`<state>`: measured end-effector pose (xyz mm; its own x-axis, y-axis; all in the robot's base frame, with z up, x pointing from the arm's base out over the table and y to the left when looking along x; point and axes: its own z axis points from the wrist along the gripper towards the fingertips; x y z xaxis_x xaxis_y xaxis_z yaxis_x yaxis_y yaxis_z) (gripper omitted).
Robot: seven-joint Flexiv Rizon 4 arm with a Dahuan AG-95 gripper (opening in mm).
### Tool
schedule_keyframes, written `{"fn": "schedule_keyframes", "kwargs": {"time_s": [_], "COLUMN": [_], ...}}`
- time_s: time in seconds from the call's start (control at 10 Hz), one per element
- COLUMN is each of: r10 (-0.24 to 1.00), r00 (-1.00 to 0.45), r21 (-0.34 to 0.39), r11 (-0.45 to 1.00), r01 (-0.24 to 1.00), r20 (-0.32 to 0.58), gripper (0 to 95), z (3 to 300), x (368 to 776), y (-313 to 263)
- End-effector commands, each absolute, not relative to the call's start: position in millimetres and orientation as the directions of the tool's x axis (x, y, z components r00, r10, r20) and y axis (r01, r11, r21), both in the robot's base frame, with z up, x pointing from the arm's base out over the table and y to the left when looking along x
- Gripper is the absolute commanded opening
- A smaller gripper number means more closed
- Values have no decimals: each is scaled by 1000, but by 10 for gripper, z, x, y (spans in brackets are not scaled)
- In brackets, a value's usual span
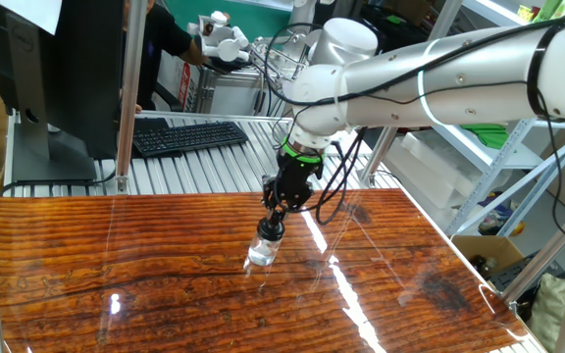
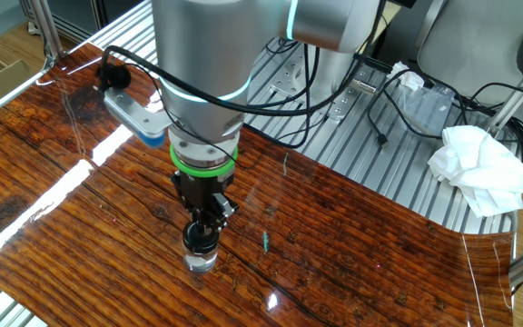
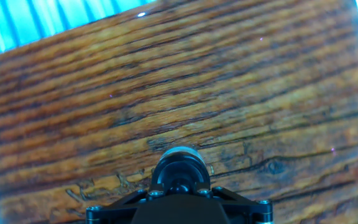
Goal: Screw the lid onto the jar
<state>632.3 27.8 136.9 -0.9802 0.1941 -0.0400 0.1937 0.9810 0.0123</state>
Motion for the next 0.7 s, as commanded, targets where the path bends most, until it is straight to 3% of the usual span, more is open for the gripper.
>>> {"fn": "schedule_keyframes", "kwargs": {"time_s": [0.1, 0.5, 0.6, 0.7], "r10": [187, 182, 180, 178], "r00": [-981, -983, -983, -984], "r21": [-8, -25, -26, -28], "r11": [982, 983, 983, 983], "r01": [187, 183, 180, 179], "r20": [-42, -28, -28, -29], "gripper": [0, 0, 190, 190], "z": [1361, 1380, 1382, 1382], "x": [6314, 6309, 6308, 6308], "y": [277, 296, 299, 302]}}
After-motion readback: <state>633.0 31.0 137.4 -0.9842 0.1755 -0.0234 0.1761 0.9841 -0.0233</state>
